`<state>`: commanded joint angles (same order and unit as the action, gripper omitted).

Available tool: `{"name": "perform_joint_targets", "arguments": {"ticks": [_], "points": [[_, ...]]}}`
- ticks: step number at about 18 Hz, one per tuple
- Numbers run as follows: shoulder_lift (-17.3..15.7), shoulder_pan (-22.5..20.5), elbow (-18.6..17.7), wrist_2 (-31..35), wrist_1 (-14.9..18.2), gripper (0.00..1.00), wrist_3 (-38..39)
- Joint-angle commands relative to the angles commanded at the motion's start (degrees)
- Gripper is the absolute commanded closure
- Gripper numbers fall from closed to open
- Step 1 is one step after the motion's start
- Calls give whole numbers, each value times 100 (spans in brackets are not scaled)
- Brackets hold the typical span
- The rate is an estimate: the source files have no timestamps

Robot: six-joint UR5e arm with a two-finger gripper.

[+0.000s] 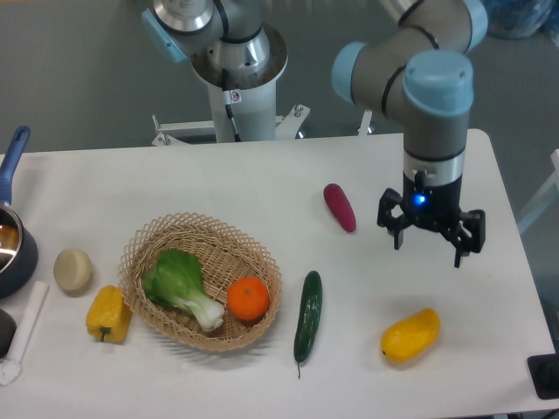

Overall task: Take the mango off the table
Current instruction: 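Move the open gripper down toward the yellow mango, then lower the open gripper around the yellow mango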

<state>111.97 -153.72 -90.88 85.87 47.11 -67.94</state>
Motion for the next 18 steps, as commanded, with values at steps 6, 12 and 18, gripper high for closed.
{"name": "perform_joint_targets", "arguments": {"ticks": [6,12,18], "points": [[307,-61,140,62,0,0,-9],[738,-105,404,70,26,0,-456],[1213,-123,677,62,9,0,-1037]]}}
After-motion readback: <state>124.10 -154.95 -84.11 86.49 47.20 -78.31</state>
